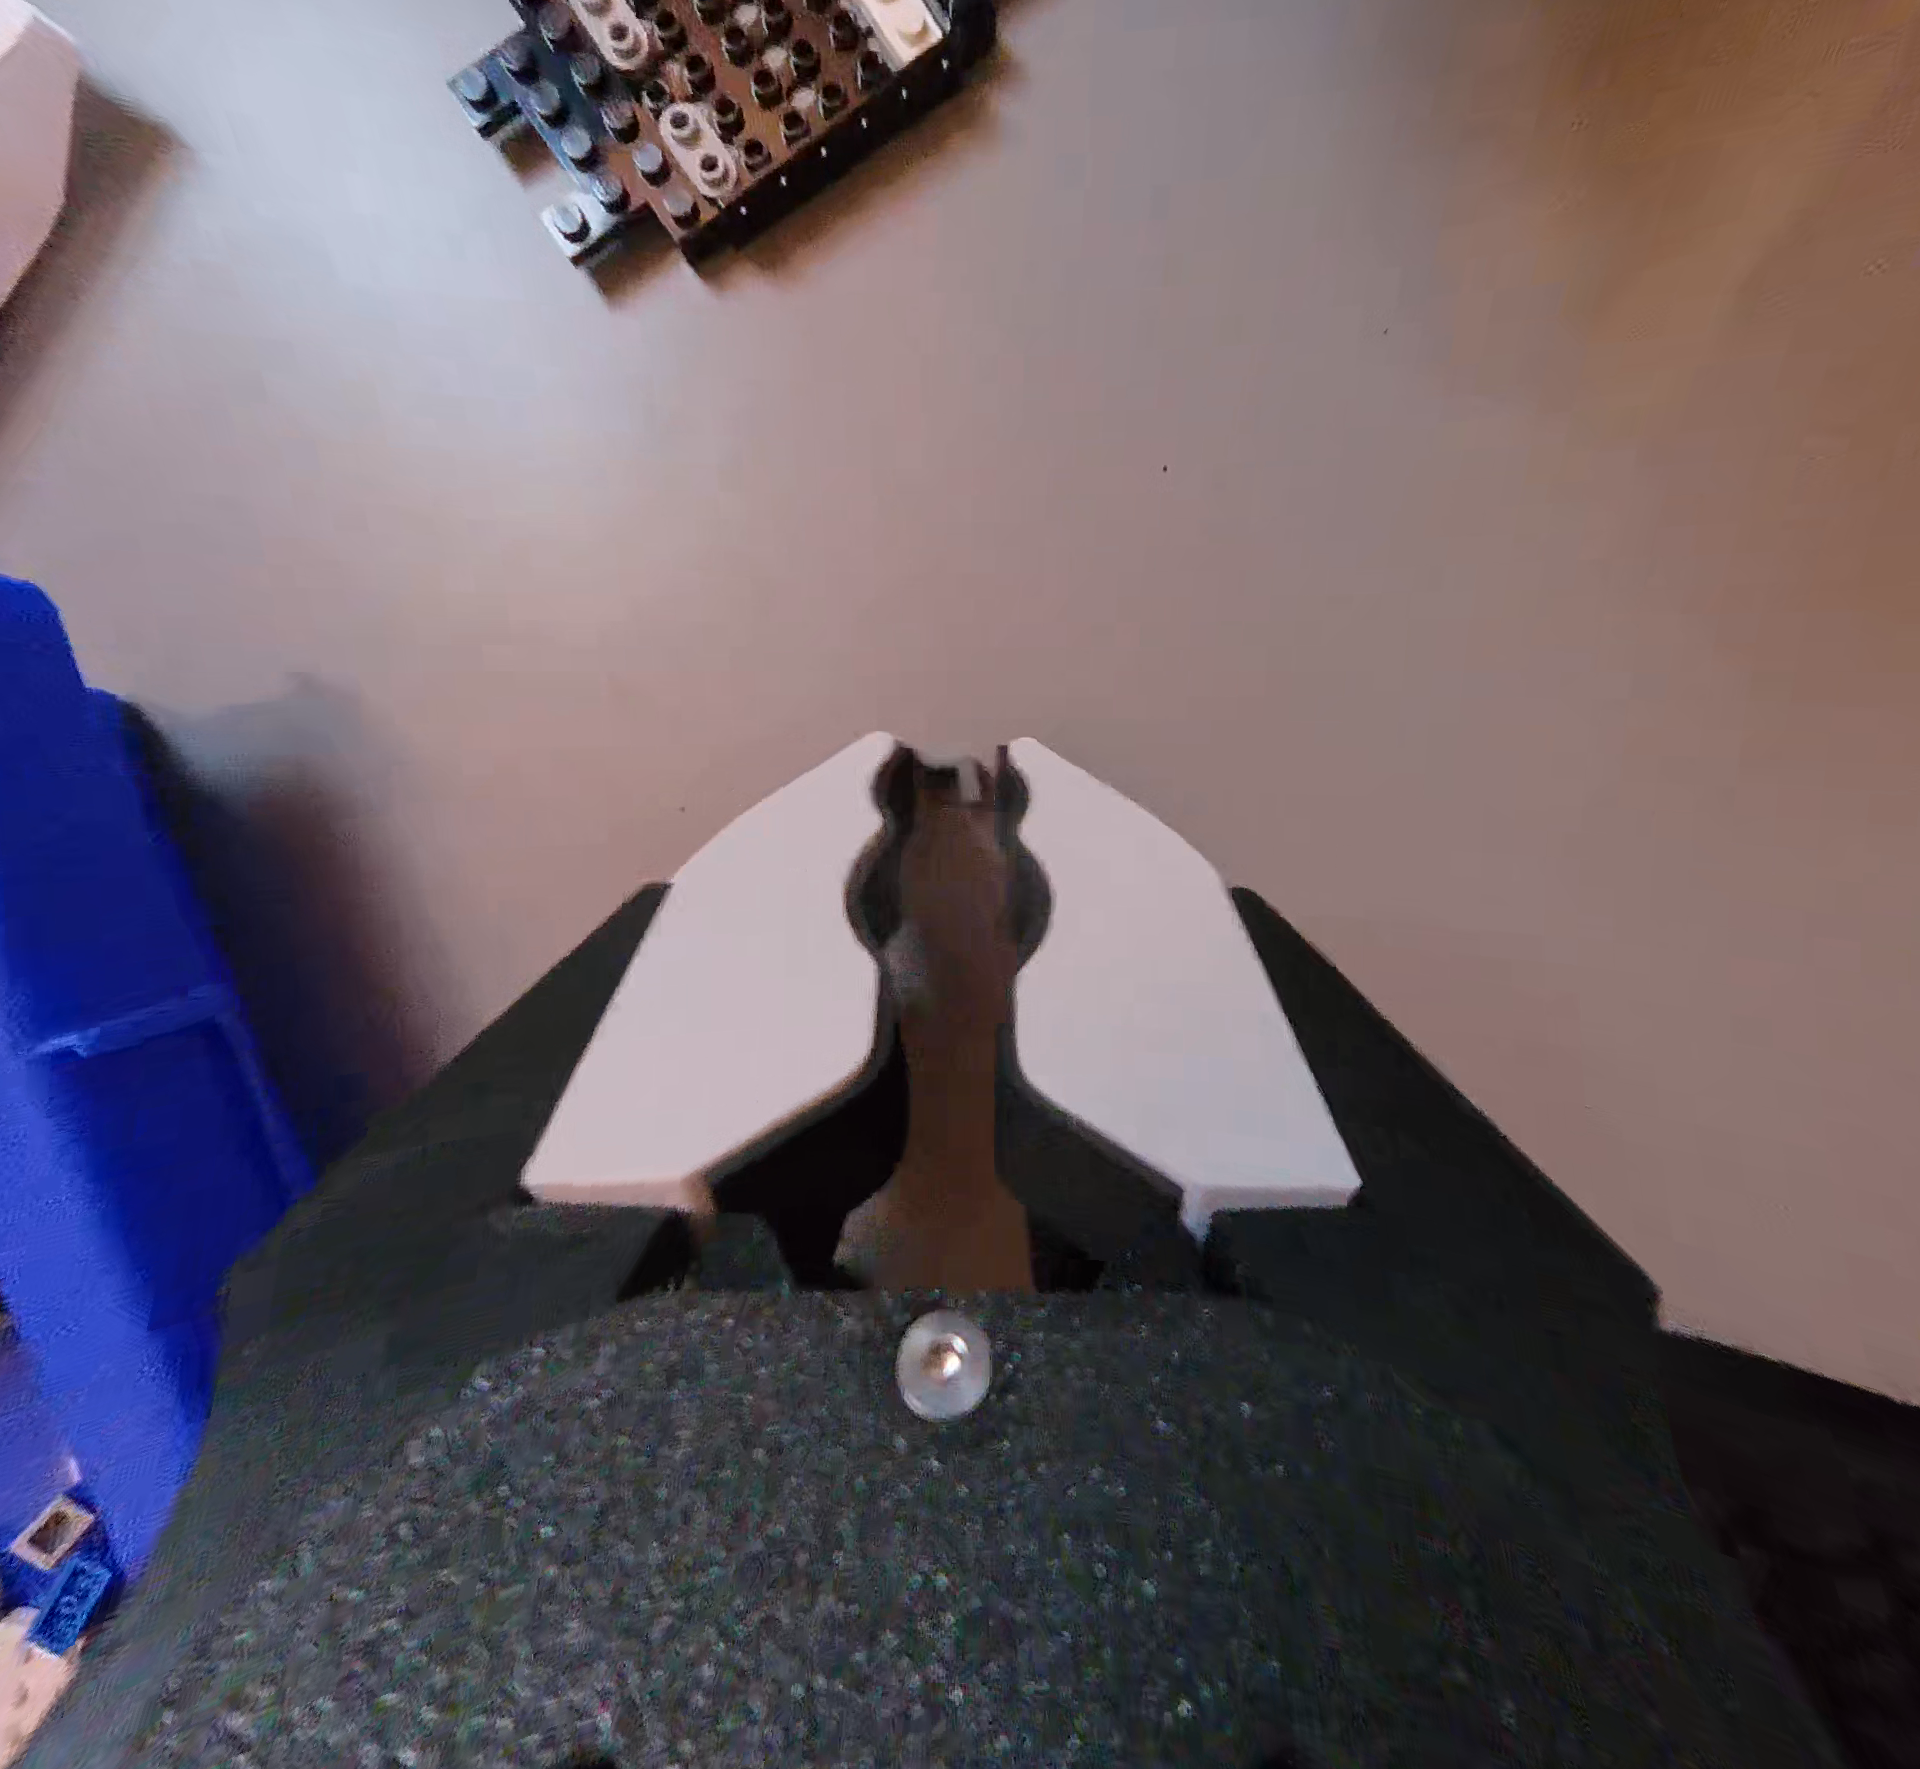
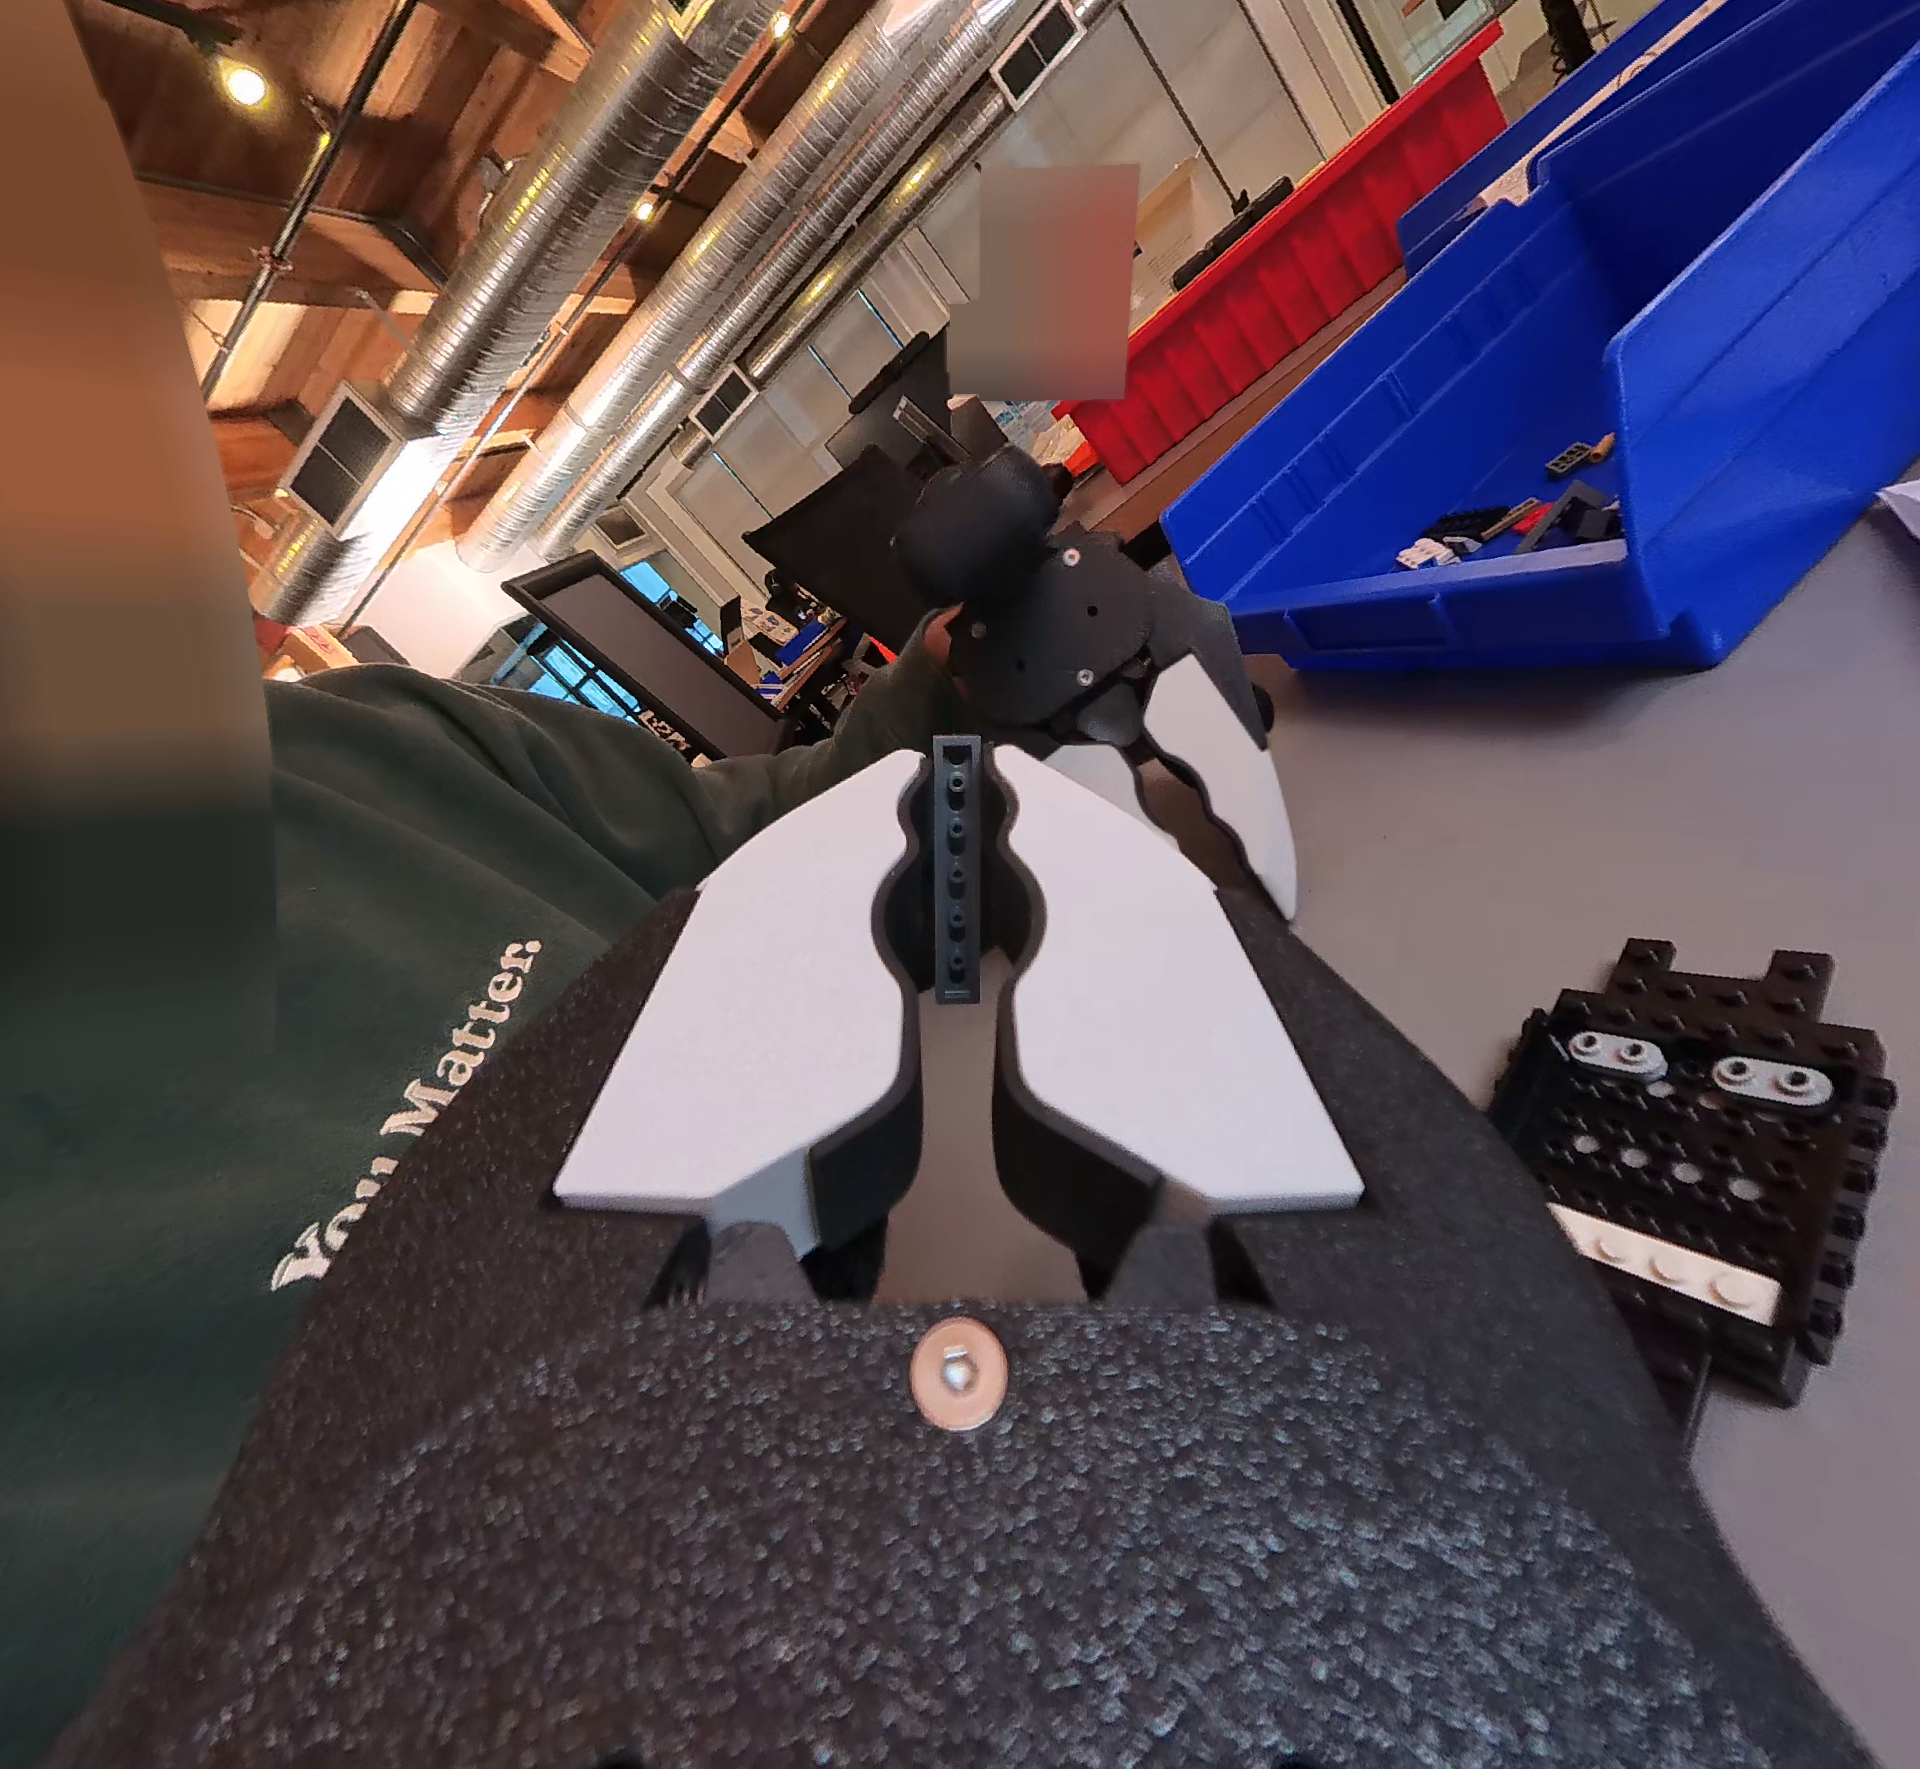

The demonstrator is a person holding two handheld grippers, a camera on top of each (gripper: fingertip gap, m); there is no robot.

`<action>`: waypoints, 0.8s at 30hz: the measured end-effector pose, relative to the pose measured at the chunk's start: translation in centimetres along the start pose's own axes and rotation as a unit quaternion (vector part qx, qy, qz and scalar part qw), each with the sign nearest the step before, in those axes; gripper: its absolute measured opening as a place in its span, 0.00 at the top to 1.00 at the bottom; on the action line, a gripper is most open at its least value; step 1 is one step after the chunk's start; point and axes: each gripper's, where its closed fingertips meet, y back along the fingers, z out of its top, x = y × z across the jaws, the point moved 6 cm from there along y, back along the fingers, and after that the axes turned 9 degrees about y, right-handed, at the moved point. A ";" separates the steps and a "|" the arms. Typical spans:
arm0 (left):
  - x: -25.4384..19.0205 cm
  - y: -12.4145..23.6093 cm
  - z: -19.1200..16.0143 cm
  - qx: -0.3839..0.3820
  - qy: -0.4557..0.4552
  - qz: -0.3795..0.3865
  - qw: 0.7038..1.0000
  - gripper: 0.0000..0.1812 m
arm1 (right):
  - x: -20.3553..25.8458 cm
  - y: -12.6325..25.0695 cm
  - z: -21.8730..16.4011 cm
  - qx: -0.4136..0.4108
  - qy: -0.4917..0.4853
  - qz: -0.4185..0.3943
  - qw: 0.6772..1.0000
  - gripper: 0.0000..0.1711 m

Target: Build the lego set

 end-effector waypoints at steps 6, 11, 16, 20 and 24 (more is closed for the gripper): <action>3.2 3.7 2.2 -0.089 0.031 0.159 0.983 0.94 | 0.0 0.1 0.2 -0.004 0.002 -0.002 1.000 0.96; 10.1 8.4 0.5 -0.174 0.204 0.377 0.887 0.93 | 0.1 0.0 0.1 -0.001 0.003 0.000 1.000 0.96; 10.5 7.3 -0.5 -0.158 0.220 0.367 0.890 0.71 | 0.0 0.0 0.0 0.000 0.002 0.000 1.000 0.96; 10.2 7.1 -0.4 -0.150 0.205 0.364 0.896 0.65 | 0.0 0.0 0.0 0.002 0.002 0.000 1.000 0.96; 9.4 6.5 -0.2 -0.152 0.210 0.301 0.918 0.67 | 0.0 -0.1 -0.1 0.004 0.003 0.000 1.000 0.96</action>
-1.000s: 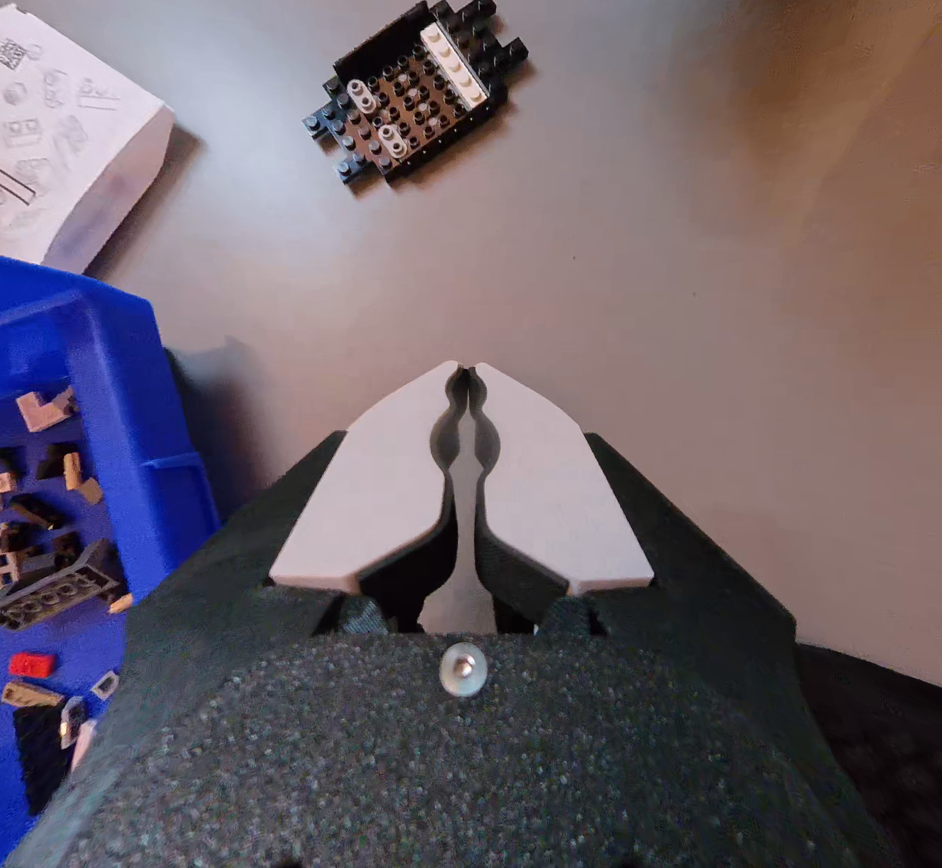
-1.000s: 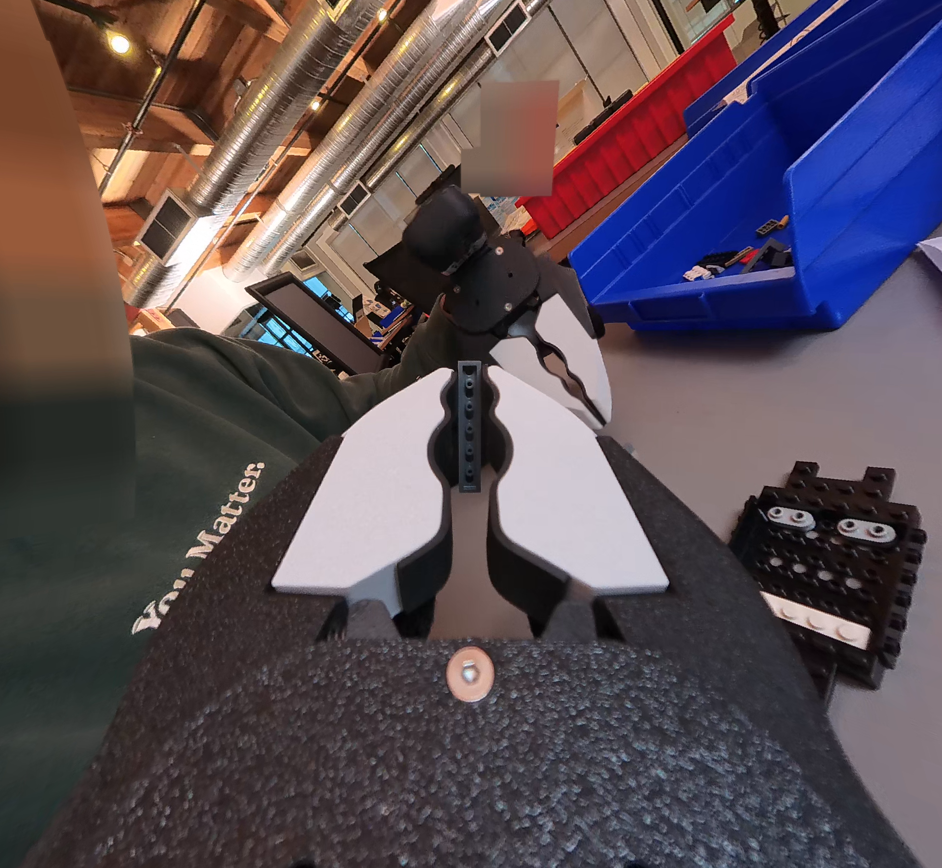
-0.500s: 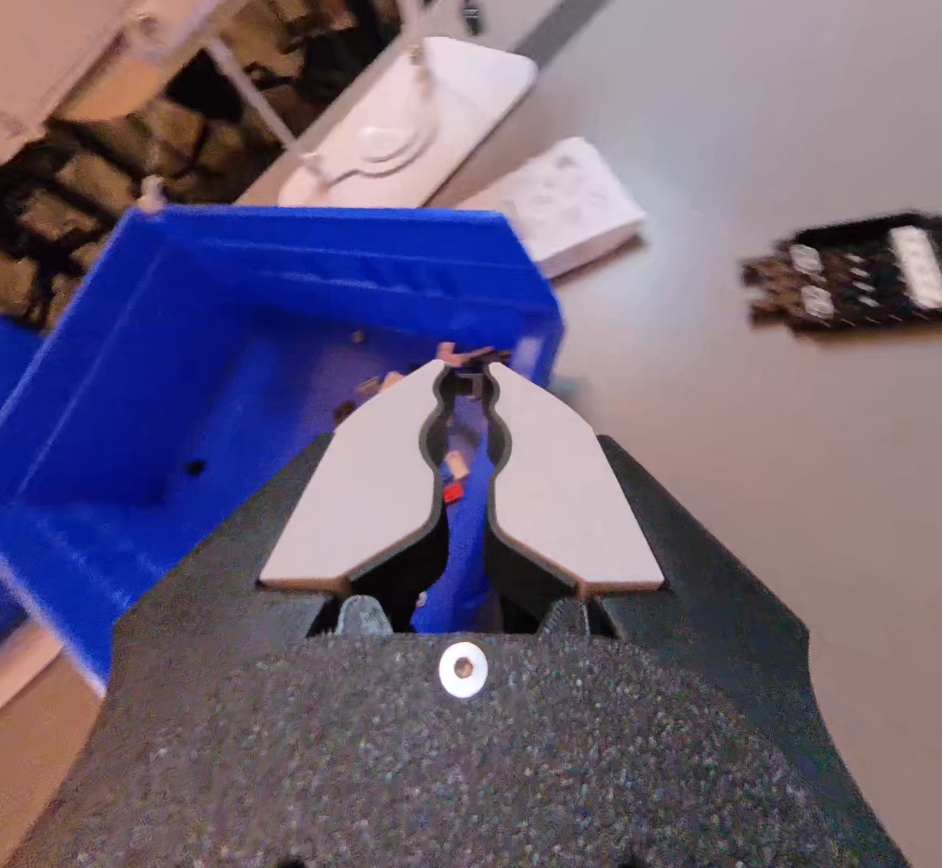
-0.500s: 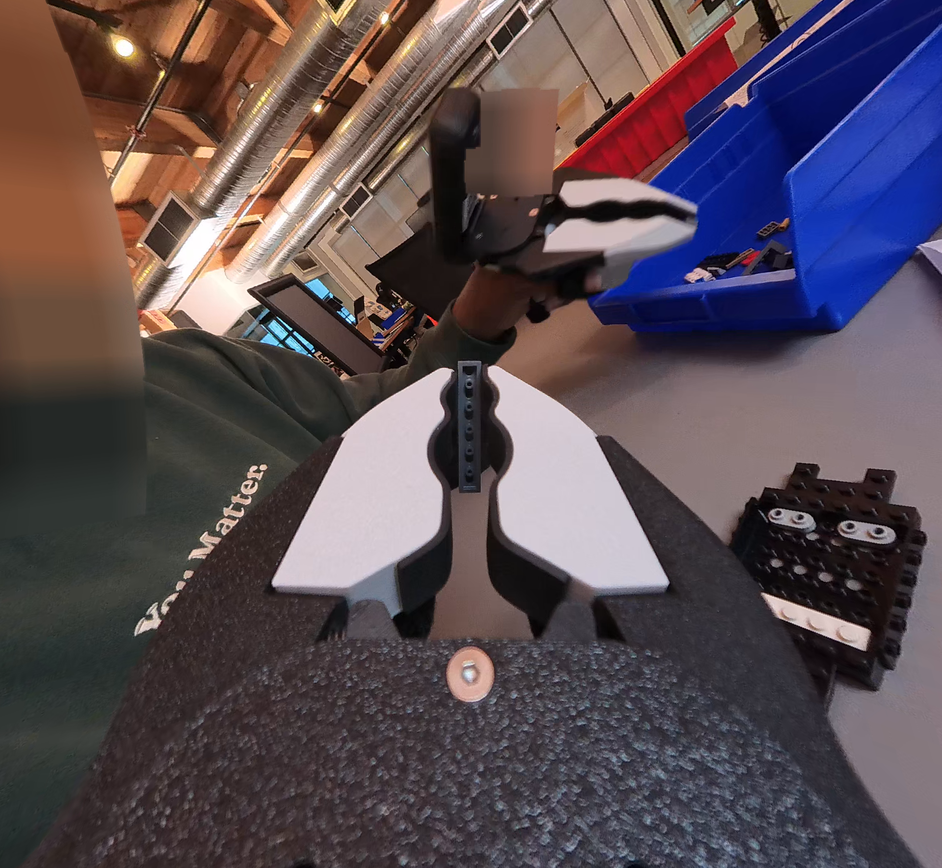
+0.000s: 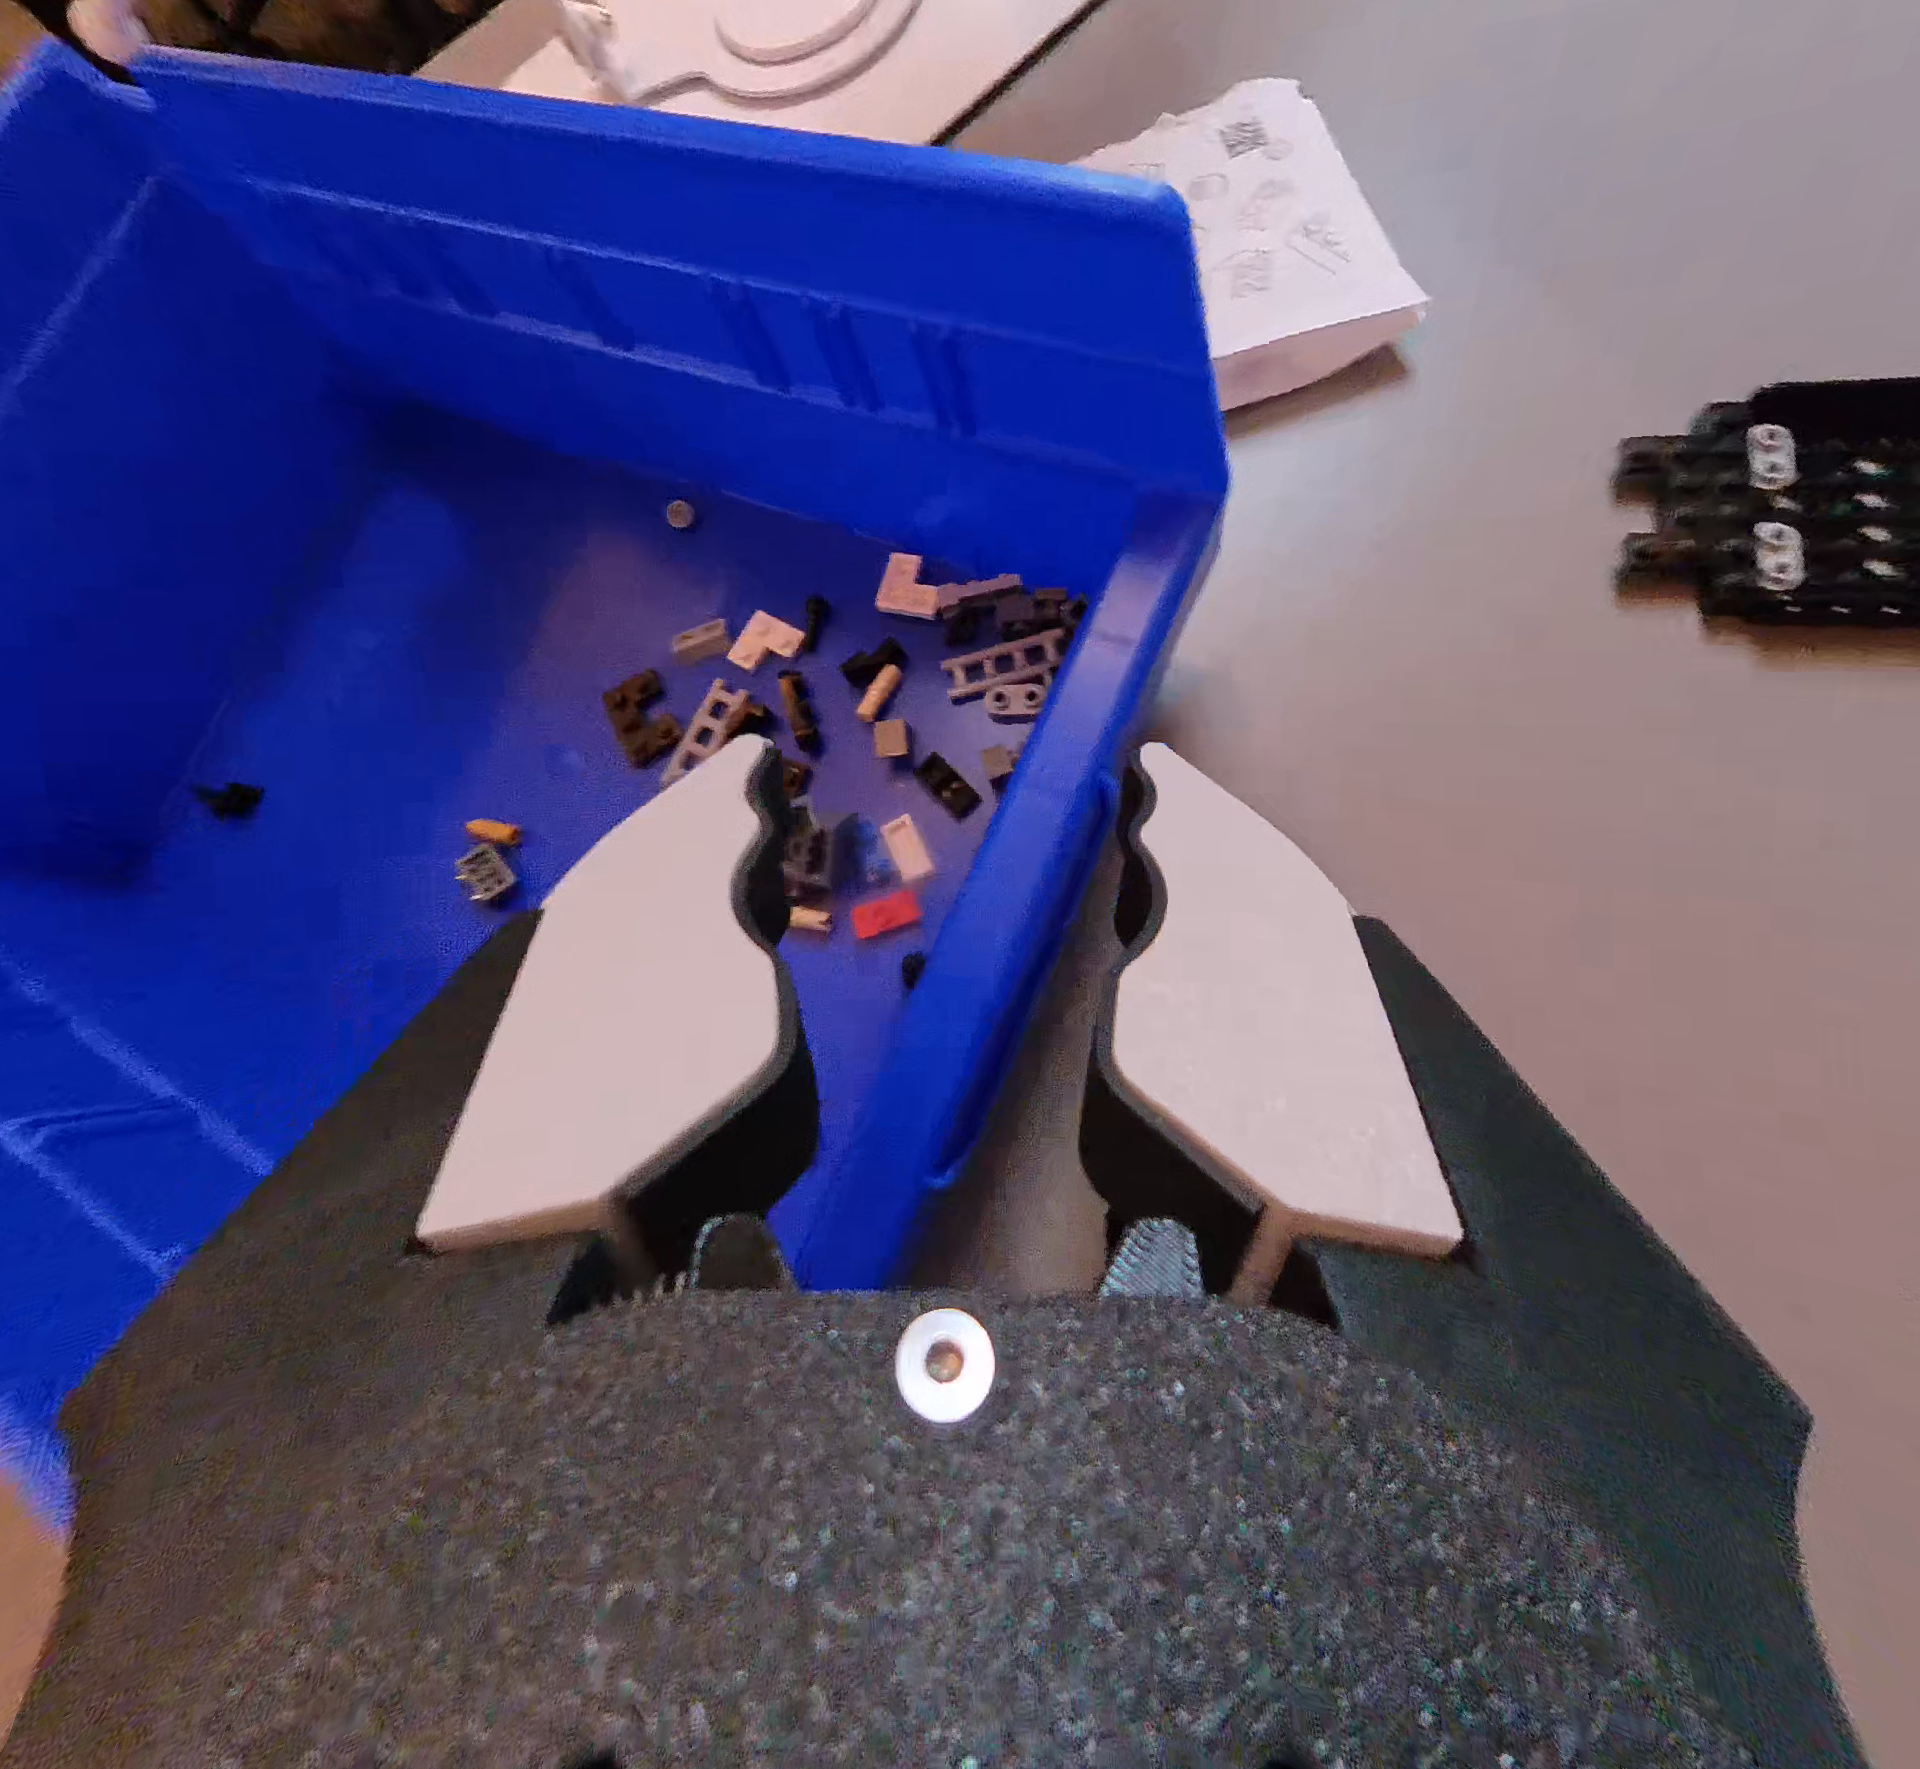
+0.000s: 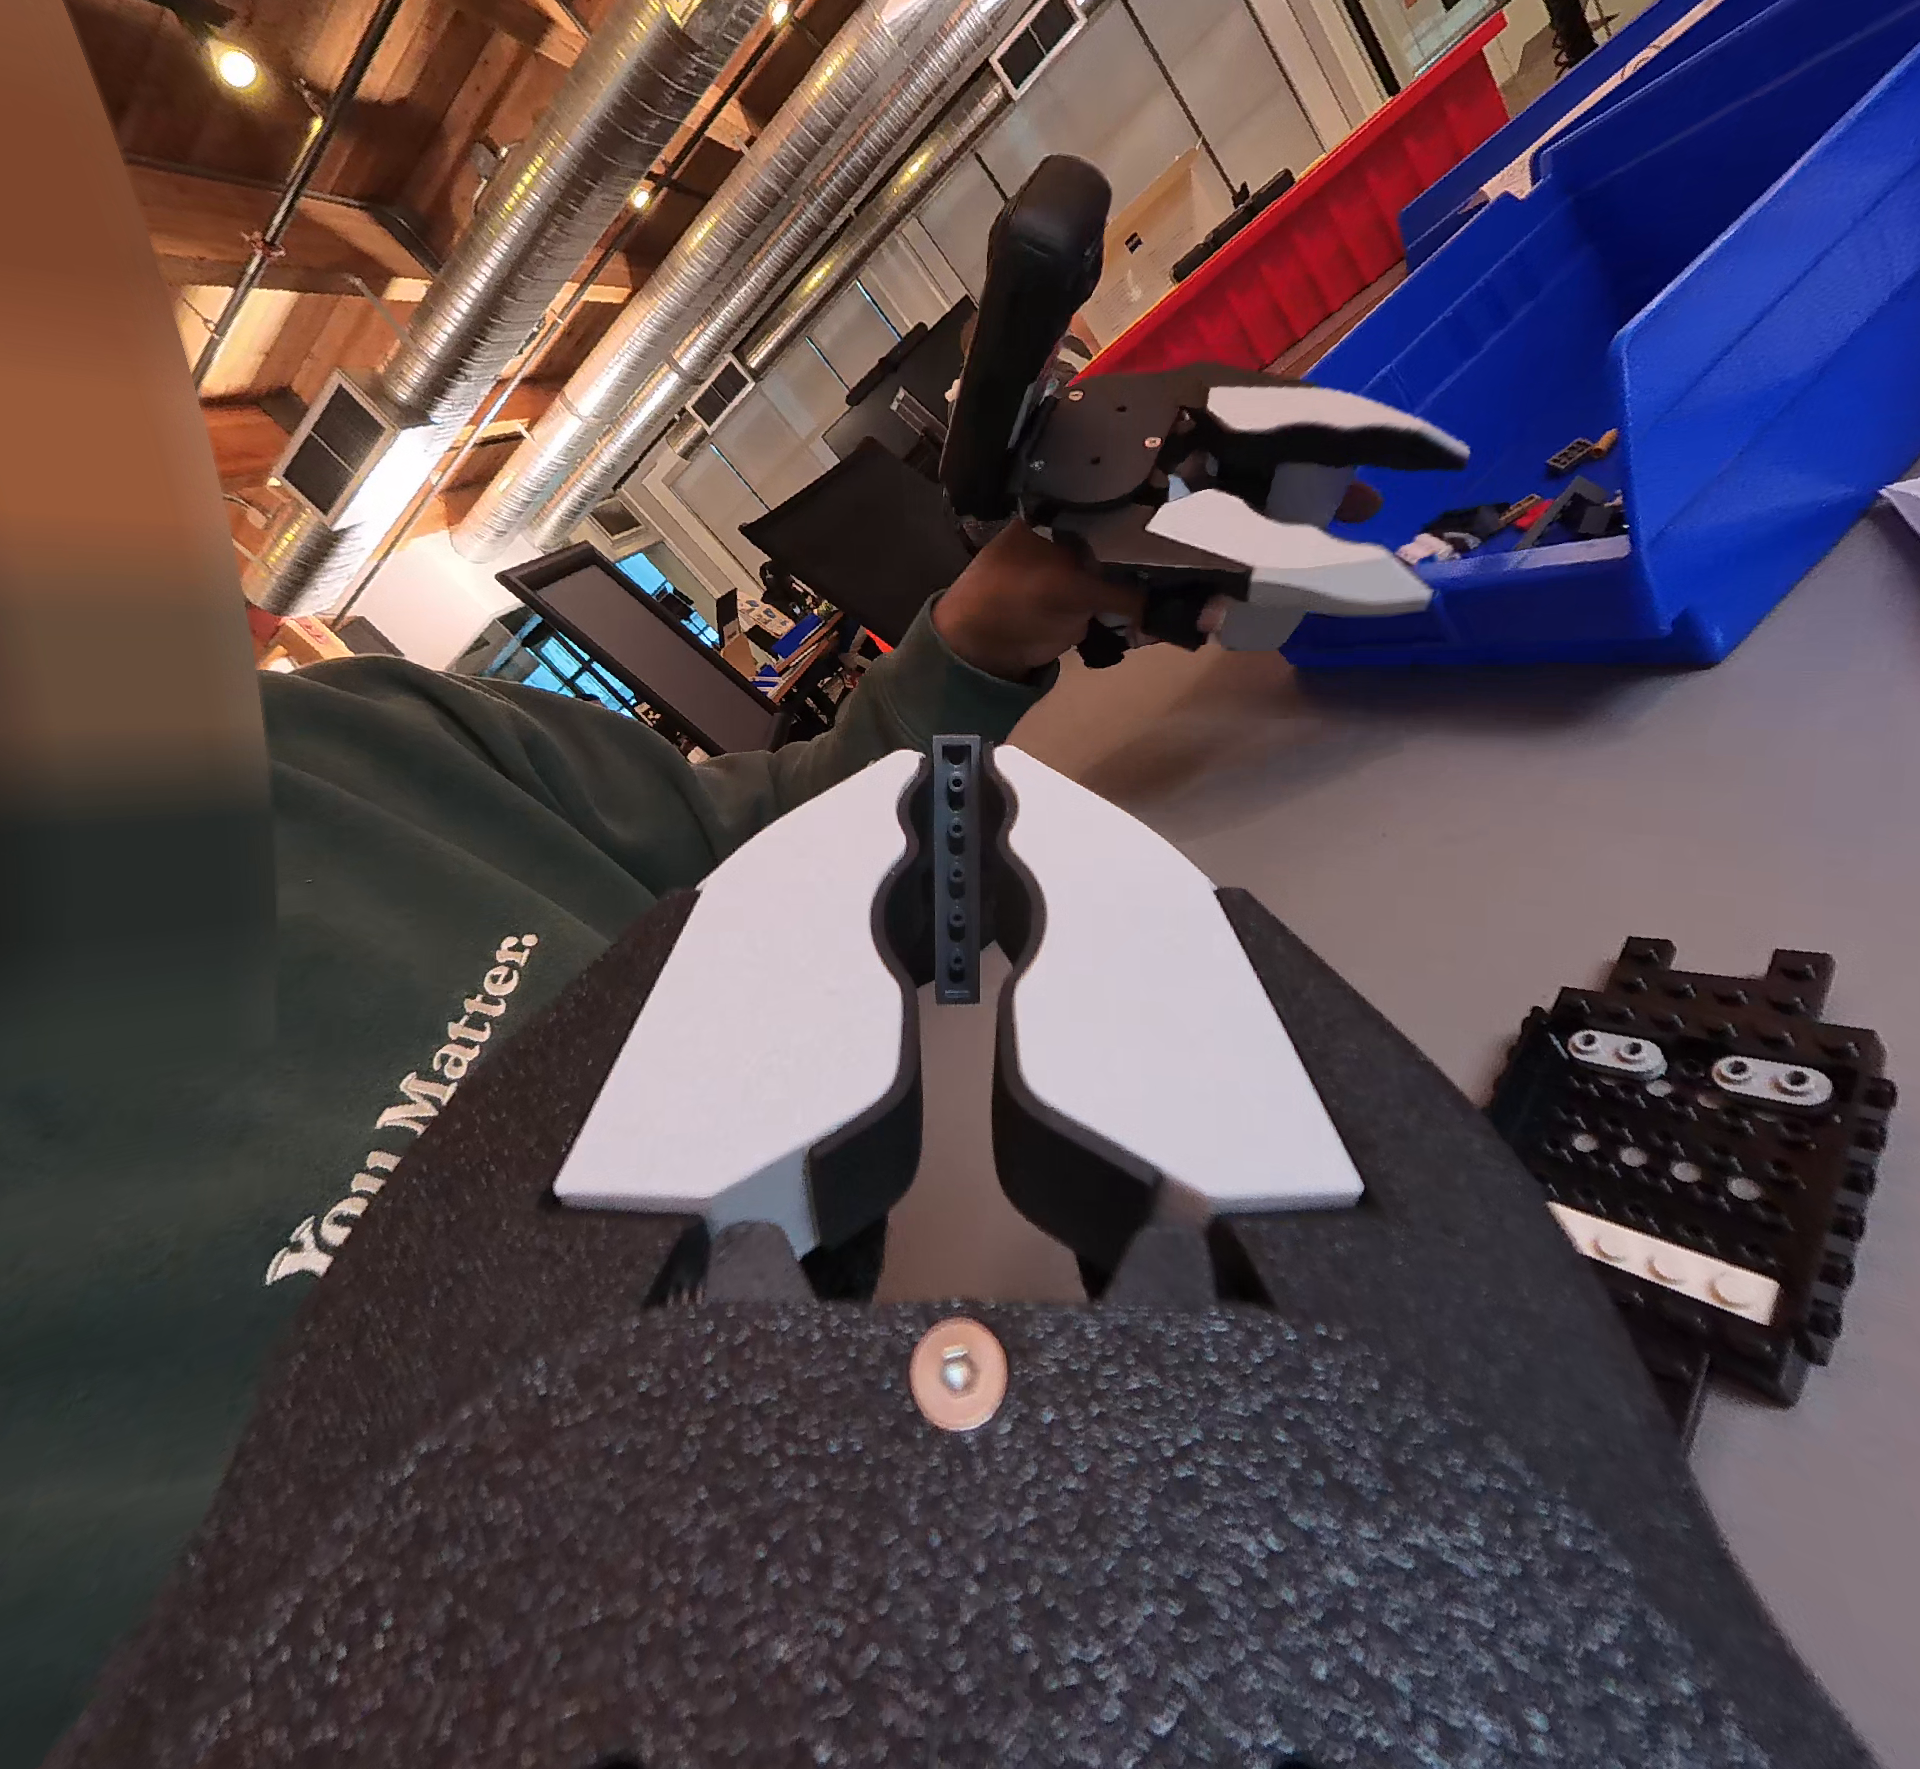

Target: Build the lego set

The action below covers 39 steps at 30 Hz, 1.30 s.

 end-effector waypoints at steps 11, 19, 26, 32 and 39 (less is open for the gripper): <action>-8.0 2.3 1.4 -0.120 -0.082 -0.222 0.964 0.83 | 0.0 -0.2 -0.1 -0.005 0.004 -0.003 1.000 0.96; -16.3 5.3 3.2 -0.180 0.019 -0.419 0.890 0.89 | 0.5 -0.7 0.3 -0.057 -0.017 0.022 0.998 0.95; -16.7 5.8 3.3 -0.144 0.099 -0.517 0.838 0.95 | 1.1 -1.2 0.0 -0.033 0.008 0.028 0.999 0.96; -16.2 4.9 2.9 -0.137 0.033 -0.434 0.890 0.95 | 0.7 -1.3 -0.3 0.024 0.090 -0.067 0.993 0.95; -16.4 4.7 2.9 -0.227 -0.184 -0.153 0.944 0.94 | -0.1 -0.7 0.3 0.025 0.122 -0.151 0.981 0.97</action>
